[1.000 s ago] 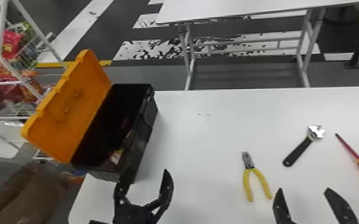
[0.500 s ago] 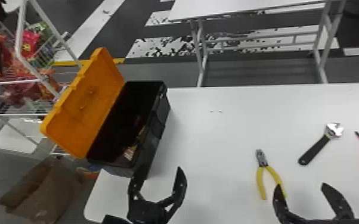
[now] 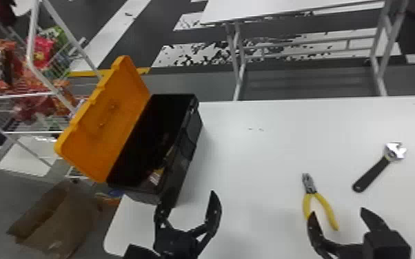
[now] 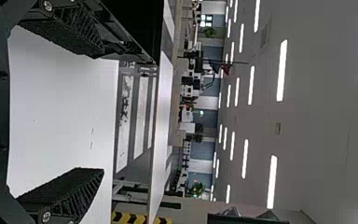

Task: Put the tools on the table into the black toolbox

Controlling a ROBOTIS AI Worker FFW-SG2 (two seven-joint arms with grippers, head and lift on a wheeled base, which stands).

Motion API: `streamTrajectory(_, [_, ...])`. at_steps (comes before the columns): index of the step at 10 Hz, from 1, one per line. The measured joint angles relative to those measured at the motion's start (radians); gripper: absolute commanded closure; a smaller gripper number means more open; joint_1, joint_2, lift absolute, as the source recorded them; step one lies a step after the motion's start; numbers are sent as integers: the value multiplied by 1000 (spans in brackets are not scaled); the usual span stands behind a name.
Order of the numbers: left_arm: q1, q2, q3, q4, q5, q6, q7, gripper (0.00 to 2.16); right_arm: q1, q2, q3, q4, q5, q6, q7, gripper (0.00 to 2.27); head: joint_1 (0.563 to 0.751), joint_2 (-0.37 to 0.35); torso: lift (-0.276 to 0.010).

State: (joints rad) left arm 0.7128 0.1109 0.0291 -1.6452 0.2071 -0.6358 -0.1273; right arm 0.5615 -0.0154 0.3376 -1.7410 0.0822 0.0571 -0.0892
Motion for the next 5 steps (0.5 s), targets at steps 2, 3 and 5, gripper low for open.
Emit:
streamTrajectory(2, [-6,4,-2,2,0,3,-6,93,-22,2,33,11,17,43,-40,117,695,350,-75])
streamTrajectory(3, [-10,6,-3,2,0,7,-7,93,-33,3,45,20,20,56,-54,117,695,350,-75])
streamTrajectory(5, [-15,9,-3,4,1,13,-8,93,-63,6,63,42,21,84,-67,117,695,350,-75])
